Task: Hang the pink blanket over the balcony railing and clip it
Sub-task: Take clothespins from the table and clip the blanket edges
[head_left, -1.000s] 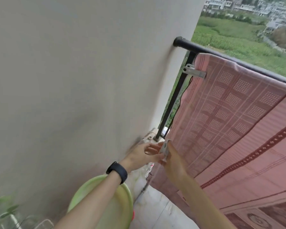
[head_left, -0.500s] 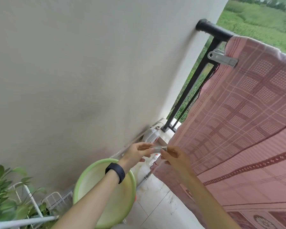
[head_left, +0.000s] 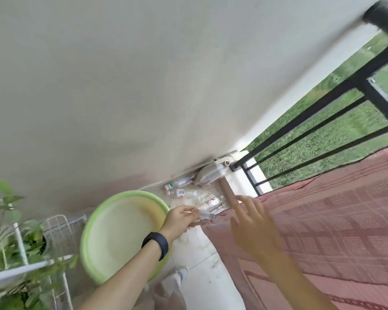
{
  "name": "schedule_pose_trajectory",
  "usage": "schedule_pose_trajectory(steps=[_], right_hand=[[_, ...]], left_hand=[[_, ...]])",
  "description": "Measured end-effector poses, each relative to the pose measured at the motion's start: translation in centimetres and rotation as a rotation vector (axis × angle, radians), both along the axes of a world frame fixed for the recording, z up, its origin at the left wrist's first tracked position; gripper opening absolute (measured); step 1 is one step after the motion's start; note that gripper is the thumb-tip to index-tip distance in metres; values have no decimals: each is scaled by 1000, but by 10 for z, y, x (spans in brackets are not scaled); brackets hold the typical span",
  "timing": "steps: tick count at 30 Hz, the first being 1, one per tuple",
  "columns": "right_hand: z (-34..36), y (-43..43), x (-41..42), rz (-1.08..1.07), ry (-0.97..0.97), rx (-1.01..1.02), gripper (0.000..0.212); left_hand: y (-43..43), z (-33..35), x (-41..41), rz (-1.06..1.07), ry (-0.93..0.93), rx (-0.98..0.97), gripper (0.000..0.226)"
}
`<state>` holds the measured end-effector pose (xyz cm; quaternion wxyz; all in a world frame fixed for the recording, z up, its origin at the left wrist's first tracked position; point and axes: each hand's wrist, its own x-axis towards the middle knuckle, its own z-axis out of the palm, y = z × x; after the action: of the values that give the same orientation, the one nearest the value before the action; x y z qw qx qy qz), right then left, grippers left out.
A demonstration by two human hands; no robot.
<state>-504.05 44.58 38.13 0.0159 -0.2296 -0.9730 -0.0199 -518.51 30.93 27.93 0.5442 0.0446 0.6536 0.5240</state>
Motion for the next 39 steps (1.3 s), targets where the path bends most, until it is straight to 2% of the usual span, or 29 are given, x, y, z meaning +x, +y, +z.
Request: schedule_pose_trajectory(steps=[1, 2, 4, 6, 11, 13, 14, 17, 18, 20, 22, 24, 30, 35, 37, 39], right_hand=[[6, 10, -18, 63, -45, 108, 42], [9, 20, -36, 82, -200, 162, 54], [6, 37, -68, -40, -618, 136, 80], [-10, 50, -89, -170, -902, 155, 98], [-72, 69, -108, -330, -1250, 23, 129], [-93, 71, -110, -419, -1285, -69, 128], [-101, 72, -109, -436, -1285, -102, 118], [-121, 77, -99, -357, -1143, -100, 50], [-125, 78, -95, -343, -1099, -83, 38], [-131, 79, -90, -320, -1040, -26, 35], [-139, 80, -85, -312, -995, 23, 33], [-147, 81, -79, -314, -971, 27, 32], [-166, 82, -74, -296, -944, 14, 30], [-169, 84, -70, -311, -895, -31, 11], [-173, 85, -73, -346, -932, -59, 25], [-179, 86, -74, -353, -962, -51, 23]], left_hand=[[4, -7, -5, 18, 10, 0, 30], [7, -15, -10, 25, 18, -3, 29], [15, -31, -19, 20, 47, 0, 32], [23, -45, -26, -5, 79, 12, 36], [42, -92, -37, -69, 125, 52, 40], [48, -116, -38, -88, 137, 37, 47], [50, -127, -38, -105, 147, 23, 49], [53, -153, -36, -152, 149, 9, 46], [55, -160, -36, -169, 144, 5, 41], [60, -173, -38, -196, 133, 8, 31], [70, -184, -38, -211, 139, 30, 35], [80, -193, -34, -213, 130, 52, 42], [103, -215, -21, -223, 106, 91, 31], [117, -232, -14, -251, 82, 146, 29], [120, -236, -13, -261, 88, 166, 32], [121, -238, -16, -273, 99, 169, 29]])
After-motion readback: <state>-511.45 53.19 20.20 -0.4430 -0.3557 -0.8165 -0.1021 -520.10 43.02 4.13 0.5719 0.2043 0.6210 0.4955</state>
